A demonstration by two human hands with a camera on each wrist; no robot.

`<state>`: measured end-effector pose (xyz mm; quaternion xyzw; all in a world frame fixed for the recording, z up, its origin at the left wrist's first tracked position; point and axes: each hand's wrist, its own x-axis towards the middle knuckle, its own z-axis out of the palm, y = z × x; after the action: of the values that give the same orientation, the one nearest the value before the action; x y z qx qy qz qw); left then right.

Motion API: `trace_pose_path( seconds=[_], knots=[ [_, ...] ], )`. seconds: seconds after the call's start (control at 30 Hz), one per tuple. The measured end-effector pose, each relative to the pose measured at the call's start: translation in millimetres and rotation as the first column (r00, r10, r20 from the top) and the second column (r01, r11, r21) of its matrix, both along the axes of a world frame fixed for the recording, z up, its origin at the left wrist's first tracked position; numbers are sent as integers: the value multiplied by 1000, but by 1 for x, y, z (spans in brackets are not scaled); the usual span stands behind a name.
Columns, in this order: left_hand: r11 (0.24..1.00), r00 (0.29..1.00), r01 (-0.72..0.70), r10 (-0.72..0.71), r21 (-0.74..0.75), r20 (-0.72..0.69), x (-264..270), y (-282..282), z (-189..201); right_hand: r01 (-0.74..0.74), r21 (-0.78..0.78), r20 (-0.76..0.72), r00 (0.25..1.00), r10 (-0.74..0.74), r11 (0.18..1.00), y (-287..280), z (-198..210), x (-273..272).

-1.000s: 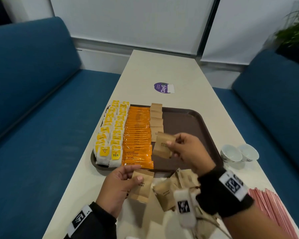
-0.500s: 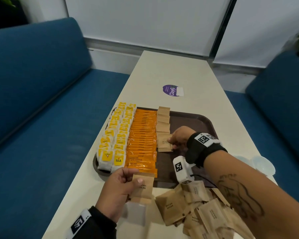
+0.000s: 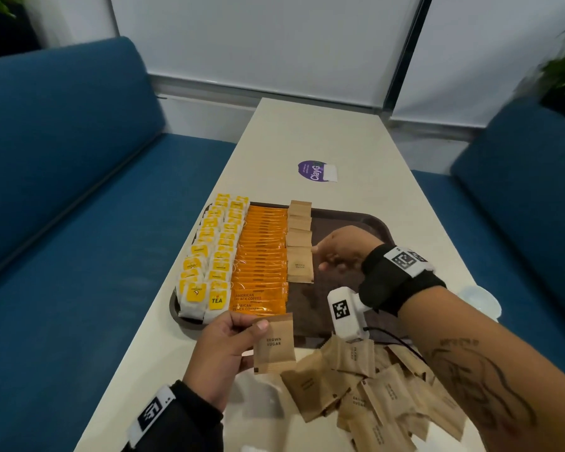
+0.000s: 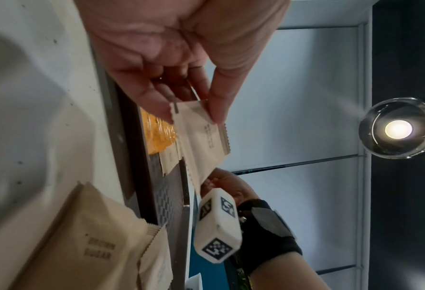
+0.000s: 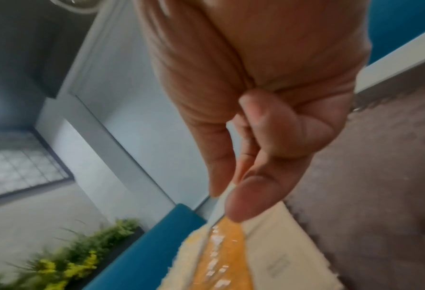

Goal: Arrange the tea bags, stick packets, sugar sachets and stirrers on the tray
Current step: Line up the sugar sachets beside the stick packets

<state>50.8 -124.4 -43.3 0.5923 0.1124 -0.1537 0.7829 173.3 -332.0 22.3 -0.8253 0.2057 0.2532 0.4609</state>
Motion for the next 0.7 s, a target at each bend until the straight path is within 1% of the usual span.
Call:
trace_pose_path(
  seconds=[0.07,0.1,0.17,0.23,0.27,0.33,0.47,0.57,0.7],
  knots=[
    [1000,1000,0,0,-3,12,-1,-3,3,-128,-14,155,980,128,992,4,14,-27],
    [1000,1000,5,-5,-10,16,-2,-4,6,-203,-29,188,960,205,979,7,20,-43],
    [1000,999,12,-11,-24,31,-5,-8,10,-309,0,173,937,304,951,16,24,-73],
    [999,999,5,-3,-38,45,-6,-12,13,-344,72,115,935,335,936,24,18,-100],
    [999,999,1,2,-44,50,-7,-13,14,-340,93,104,938,331,936,27,13,-112],
    [999,998,-8,10,-42,61,-7,-15,16,-299,131,132,950,283,945,33,2,-128],
    [1000,998,0,2,-28,68,-9,-17,17,-156,209,176,977,120,965,34,-14,-143],
    [998,999,25,-23,-50,41,-14,-14,17,-90,176,191,980,56,980,29,-17,-143],
    [994,994,108,-108,3,-2,-23,-3,11,9,37,232,973,-17,999,19,-3,-115]
  ],
)
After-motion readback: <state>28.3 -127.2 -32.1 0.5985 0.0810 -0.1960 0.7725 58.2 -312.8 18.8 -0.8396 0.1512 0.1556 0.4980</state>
